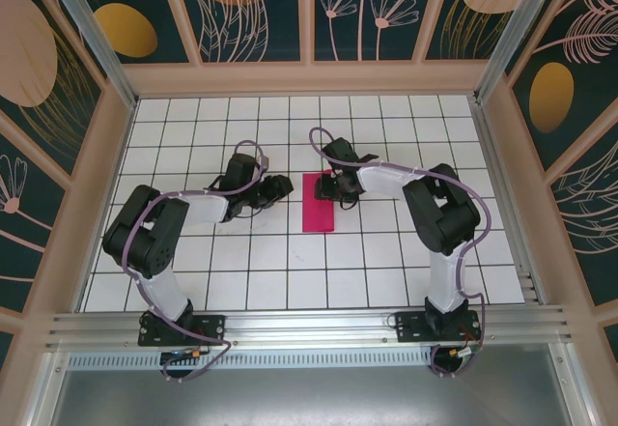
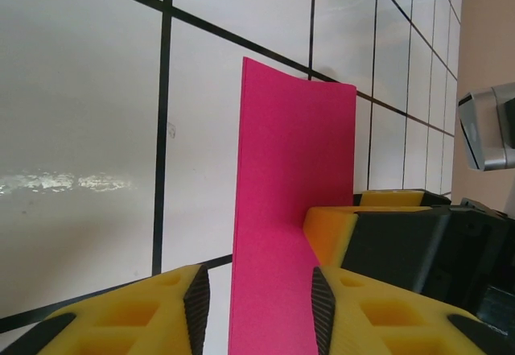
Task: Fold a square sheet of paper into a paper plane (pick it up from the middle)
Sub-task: Hold the square sheet of paper at the center of the table.
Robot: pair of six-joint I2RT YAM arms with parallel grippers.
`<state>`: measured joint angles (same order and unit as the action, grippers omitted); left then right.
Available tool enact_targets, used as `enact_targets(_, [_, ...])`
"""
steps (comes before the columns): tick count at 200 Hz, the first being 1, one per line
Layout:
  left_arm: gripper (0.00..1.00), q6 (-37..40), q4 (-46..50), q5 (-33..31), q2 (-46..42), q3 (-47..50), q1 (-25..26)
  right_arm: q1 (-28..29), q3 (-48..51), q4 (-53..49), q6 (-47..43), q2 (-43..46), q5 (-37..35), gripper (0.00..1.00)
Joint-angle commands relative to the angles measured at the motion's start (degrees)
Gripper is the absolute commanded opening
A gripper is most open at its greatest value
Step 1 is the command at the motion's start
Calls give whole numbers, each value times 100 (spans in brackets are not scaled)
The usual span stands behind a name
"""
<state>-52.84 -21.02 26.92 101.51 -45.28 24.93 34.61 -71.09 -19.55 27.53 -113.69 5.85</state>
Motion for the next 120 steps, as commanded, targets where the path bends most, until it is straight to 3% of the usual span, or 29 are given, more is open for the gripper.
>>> enact_targets(1, [40, -11, -122, 178, 131, -250, 106, 116, 420, -99, -116, -1110, 92, 55])
enact_targets(120, [19, -16, 13, 316, 653, -684, 399, 151, 443, -75, -169, -1207, 200, 55])
